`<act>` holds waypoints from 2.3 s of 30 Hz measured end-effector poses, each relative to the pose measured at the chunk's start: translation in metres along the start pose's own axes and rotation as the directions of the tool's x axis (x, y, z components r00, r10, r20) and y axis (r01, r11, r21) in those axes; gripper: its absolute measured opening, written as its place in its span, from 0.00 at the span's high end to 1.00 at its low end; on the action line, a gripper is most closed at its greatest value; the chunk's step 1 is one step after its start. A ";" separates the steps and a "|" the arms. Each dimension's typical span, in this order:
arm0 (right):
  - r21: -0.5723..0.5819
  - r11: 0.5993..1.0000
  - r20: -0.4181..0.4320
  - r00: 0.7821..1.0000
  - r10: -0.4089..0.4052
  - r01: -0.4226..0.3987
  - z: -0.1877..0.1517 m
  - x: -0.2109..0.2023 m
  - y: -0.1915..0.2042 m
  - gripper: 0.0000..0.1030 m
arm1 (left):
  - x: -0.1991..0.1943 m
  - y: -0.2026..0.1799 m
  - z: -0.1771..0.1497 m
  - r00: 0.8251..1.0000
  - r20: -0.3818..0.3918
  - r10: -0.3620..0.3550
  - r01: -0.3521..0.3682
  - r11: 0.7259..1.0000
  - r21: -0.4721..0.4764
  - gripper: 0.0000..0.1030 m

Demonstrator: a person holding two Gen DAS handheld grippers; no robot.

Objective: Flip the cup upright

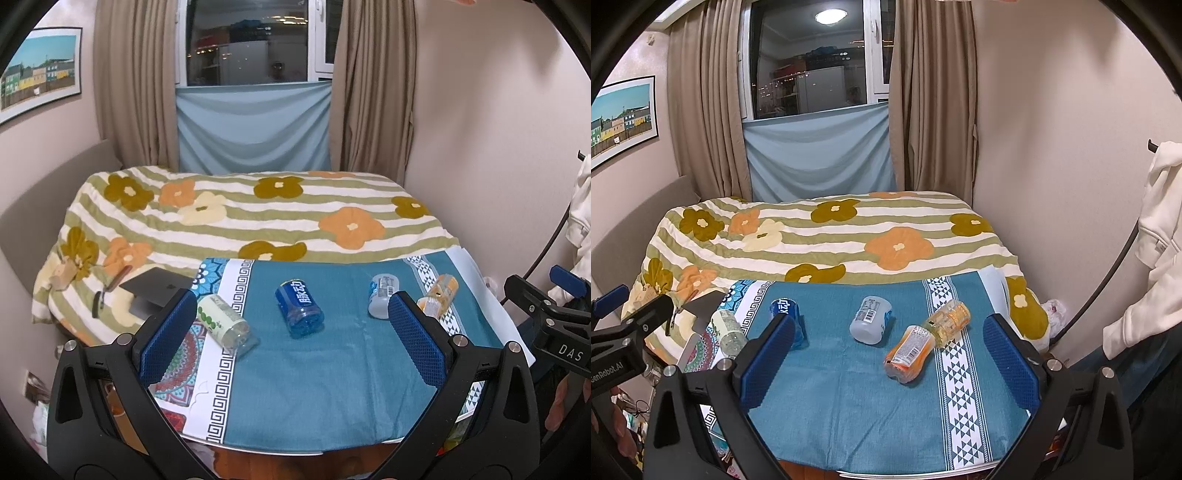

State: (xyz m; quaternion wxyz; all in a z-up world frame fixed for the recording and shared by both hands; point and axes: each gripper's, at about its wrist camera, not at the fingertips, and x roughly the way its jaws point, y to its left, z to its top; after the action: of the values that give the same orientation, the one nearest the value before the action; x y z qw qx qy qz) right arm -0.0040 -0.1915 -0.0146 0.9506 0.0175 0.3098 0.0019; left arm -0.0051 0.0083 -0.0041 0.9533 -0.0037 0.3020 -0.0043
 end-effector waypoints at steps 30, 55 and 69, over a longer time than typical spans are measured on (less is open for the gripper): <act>0.001 1.000 0.001 1.000 0.000 0.000 0.000 0.000 0.000 0.01 | 0.000 0.001 0.001 1.000 -0.001 -0.003 0.003 1.000 -0.002 0.00; 0.066 0.997 -0.120 0.992 -0.031 0.039 -0.013 0.048 -0.042 0.01 | 0.117 -0.068 0.013 0.959 -0.271 -0.082 0.112 0.989 0.096 0.00; 0.082 0.995 -0.242 0.970 -0.032 0.053 -0.051 0.121 -0.098 0.01 | 0.255 -0.150 -0.006 0.862 -0.504 -0.051 0.164 0.970 0.182 0.00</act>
State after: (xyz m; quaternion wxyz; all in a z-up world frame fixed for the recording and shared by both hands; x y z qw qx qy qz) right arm 0.0632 -0.2859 -0.1309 0.9043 0.0522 0.4227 -0.0298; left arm 0.1988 -0.1442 -0.1546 0.8366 0.0856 0.5333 -0.0915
